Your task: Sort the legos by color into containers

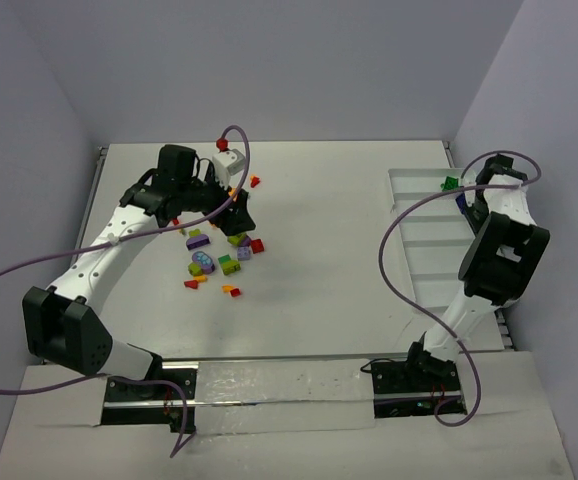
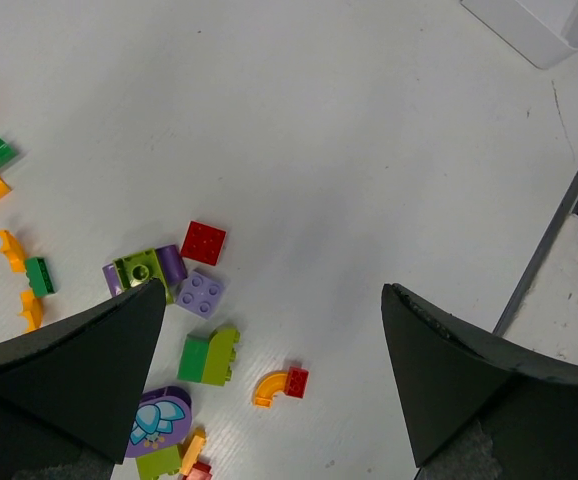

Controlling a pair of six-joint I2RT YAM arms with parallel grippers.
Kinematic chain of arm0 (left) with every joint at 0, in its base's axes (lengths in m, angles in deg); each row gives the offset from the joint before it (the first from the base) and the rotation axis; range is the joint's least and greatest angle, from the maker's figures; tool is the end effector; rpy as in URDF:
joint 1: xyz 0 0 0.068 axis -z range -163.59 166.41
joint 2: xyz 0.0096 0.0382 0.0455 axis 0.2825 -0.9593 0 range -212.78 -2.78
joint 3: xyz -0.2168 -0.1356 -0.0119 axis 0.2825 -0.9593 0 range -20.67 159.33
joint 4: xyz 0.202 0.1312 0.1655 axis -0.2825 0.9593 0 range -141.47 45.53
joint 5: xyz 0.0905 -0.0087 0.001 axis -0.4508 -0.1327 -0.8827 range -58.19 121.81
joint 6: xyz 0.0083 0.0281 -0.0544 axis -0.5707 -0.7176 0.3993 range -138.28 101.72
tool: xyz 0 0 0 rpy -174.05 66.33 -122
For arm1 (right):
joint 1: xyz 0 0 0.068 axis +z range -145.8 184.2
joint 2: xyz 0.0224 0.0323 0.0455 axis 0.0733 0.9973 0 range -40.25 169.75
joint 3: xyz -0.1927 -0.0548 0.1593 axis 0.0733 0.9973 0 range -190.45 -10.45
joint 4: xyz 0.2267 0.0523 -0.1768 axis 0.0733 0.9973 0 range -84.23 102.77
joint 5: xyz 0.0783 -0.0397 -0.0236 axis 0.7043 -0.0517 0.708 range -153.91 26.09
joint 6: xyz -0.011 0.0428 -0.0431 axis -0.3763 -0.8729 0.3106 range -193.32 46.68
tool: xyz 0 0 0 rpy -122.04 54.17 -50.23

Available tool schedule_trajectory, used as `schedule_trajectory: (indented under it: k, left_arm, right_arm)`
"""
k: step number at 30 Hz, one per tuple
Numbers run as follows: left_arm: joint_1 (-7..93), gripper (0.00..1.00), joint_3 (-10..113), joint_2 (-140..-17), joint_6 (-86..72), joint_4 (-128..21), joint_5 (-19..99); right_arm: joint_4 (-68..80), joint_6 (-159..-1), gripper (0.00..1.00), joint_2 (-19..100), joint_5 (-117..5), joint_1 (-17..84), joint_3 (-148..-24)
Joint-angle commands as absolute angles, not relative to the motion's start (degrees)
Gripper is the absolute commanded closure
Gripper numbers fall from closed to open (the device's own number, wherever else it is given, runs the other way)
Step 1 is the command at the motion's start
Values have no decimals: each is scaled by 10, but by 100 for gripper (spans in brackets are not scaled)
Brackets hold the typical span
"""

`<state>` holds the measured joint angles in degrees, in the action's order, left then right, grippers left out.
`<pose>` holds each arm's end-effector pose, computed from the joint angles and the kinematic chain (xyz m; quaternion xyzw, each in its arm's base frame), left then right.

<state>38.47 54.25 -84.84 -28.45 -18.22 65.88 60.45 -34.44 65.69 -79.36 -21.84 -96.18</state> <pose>0.3189 -0.1574 0.3097 0.3590 0.7997 -0.3060 0.3714 0.3539 -0.1867 0.1961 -0.0923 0.9781 -0.1824 0.0384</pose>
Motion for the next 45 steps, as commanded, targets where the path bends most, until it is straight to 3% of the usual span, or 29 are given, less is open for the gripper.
schedule_trajectory:
  k: [1, 5, 9, 14, 20, 27, 34, 39, 45]
  left_arm:
    - [386, 1, 557, -849, -288, -180, 649]
    - [386, 1, 550, -847, -287, -183, 648]
    - [385, 1, 545, -843, -288, -185, 639]
    - [386, 1, 540, -839, -278, -194, 592]
    - [382, 1, 524, -824, -254, -225, 526]
    - [346, 1, 498, -798, -201, -272, 479]
    - [320, 1, 476, -804, -311, -178, 482]
    - [317, 9, 424, -817, -402, -125, 505]
    - [317, 19, 412, -845, -401, -185, 502]
  right_arm:
    - [585, -340, 100, 685, -823, -226, -979]
    - [592, -346, 99, 719, -832, -226, -999]
    - [596, -346, 85, 734, -847, -226, -1008]
    - [593, -344, 44, 738, -865, -225, -1004]
    - [586, -347, 28, 717, -876, -215, -999]
    - [630, -370, 24, 672, -823, -163, -1025]
    - [678, -422, 22, 622, -689, -48, -1069]
    - [702, -477, 21, 618, -559, 24, -1106]
    - [688, -534, 21, 624, -454, 65, -1114]
